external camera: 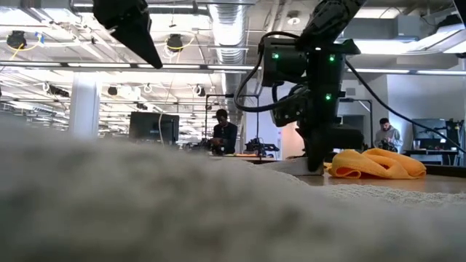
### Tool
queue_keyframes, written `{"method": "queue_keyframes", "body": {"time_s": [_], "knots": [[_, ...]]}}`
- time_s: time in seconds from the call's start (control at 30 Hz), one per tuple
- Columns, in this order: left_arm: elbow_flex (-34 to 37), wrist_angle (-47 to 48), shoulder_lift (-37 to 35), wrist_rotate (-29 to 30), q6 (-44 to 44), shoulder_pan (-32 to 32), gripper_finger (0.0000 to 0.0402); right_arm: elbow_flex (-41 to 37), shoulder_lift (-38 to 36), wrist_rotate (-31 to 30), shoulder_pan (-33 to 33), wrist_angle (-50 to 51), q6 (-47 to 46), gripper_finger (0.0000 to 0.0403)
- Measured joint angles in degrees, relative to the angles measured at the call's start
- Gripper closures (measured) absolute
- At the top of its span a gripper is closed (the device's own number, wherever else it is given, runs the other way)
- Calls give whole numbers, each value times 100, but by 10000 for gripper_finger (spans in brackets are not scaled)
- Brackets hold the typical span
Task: Fold microfiber towels
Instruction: Fold the top gray microfiber towel
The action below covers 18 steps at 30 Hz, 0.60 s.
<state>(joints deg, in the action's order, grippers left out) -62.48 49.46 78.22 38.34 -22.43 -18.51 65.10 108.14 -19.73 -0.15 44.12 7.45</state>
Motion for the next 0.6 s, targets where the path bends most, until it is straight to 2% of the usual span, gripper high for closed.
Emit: {"method": "queue_keyframes", "body": {"time_s": [0.3,0.6], "knots": [[-2,272,0,48,-457,-258,236,852,-15,-182,-57,-70,380,395],[-2,274,0,139,-584,-406,236,1356,-11,-2,-72,-1801,1267,396]]}}
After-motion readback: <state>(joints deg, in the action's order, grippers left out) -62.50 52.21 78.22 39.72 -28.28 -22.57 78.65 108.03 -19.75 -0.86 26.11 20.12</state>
